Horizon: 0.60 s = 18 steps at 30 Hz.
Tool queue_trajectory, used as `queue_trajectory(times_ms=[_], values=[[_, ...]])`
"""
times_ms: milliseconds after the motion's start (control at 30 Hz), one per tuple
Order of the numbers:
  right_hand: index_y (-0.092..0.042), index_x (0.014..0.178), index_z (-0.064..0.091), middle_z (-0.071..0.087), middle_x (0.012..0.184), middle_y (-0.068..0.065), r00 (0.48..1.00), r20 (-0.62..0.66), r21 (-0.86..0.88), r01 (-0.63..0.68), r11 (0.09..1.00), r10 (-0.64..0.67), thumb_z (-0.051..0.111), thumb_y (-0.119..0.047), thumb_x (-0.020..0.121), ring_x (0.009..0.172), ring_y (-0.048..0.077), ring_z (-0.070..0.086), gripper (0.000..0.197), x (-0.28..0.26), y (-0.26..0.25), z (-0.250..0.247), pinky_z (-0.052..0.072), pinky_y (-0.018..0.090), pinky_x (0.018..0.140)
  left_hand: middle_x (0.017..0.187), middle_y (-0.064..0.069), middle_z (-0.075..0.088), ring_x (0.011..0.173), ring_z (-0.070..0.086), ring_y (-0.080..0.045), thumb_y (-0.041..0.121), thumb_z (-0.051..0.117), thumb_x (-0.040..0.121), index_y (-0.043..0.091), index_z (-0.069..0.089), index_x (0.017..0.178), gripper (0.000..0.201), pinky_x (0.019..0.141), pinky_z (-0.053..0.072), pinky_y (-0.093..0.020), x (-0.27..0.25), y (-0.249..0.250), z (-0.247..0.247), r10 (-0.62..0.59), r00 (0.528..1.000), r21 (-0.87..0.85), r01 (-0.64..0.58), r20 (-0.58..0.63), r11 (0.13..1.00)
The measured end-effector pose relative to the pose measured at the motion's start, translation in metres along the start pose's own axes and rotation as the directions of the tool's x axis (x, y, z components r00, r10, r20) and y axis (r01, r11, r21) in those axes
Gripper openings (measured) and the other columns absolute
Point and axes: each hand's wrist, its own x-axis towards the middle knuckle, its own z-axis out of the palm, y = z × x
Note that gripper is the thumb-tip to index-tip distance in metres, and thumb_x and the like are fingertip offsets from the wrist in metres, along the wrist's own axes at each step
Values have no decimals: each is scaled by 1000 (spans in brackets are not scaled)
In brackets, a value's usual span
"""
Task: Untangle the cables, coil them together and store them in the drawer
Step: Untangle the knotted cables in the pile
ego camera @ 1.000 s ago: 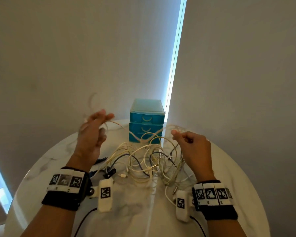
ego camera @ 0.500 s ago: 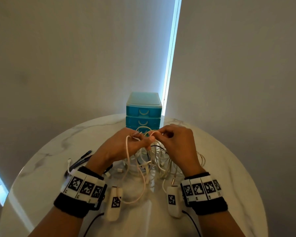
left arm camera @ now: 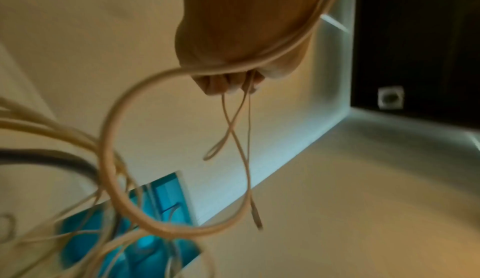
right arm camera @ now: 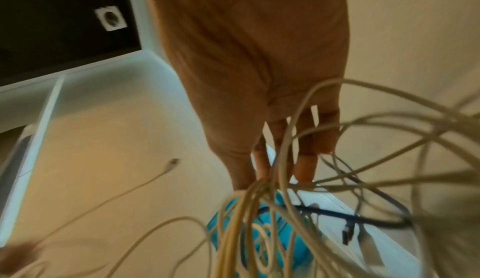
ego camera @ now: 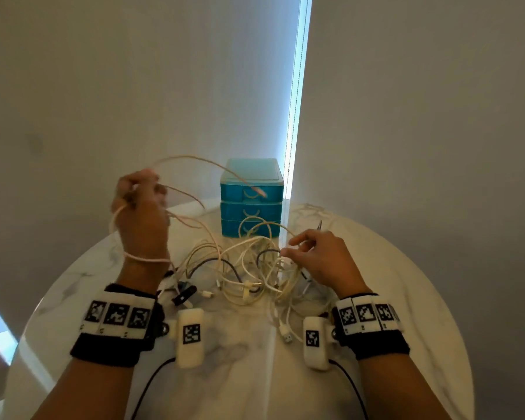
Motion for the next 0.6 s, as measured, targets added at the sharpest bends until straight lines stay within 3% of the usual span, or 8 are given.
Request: queue_trajectory(times_ms=[100,167,267,333,400,467,533,600], values=[[-30,94,80,75,84,-10,990,-97,36,-104,994,107,90,-49,80,86,11,73,25,5,15,-7,62,39,85,60,13,54,52,43,-5,33,59,106,28,61,87,19,43,27,-23,17,10,-19,-118,983,-169,93,-142,981],[-30,94,79,74,83,-10,981,-185,84,-50,995,65,86,-36,88,85,12,72,11,5,6,-8,61,37,82,59,13,50,51,40,-5,32,58,107,28,61,89,19,43,25,-23,17,10,-21,-140,987,-187,122,-85,975],[-32,104,75,73,89,-10,949,-310,195,131,972,-66,77,-29,97,82,6,68,7,-6,-20,-10,55,24,72,60,10,45,51,37,-8,31,58,109,24,64,92,19,44,25,-25,-3,2,-1,-145,978,-81,159,151,984],[-35,118,71,74,90,-7,952,-250,307,251,918,-177,74,-32,100,79,8,70,18,-15,-47,-4,55,18,67,62,3,42,51,33,-10,32,58,109,21,67,94,21,47,23,-27,-13,6,5,-141,935,14,144,326,989],[-37,134,62,77,91,1,964,-86,457,264,849,-253,71,-30,103,71,17,75,33,-21,-72,2,57,22,63,65,-4,40,53,31,-12,33,58,109,13,68,97,24,51,21,-29,-24,15,8,-149,857,125,100,493,987],[-37,144,55,80,96,2,953,36,503,242,830,-300,67,-31,106,69,22,78,40,-22,-90,8,57,24,61,60,4,45,52,33,-10,32,58,108,5,66,102,29,49,25,-26,-33,24,9,-157,763,193,43,628,980],[-31,144,59,81,103,-1,945,56,487,257,835,-323,63,-34,108,73,21,80,36,-18,-100,10,58,26,62,55,14,52,48,38,-4,30,56,108,3,65,106,28,47,28,-20,-37,29,9,-173,689,225,15,703,974],[-24,135,67,81,108,-3,947,34,476,266,838,-320,60,-33,110,80,20,81,28,-12,-102,5,61,31,65,55,15,54,48,42,-2,29,57,108,6,67,106,25,48,31,-17,-36,28,9,-169,684,242,-11,710,970]])
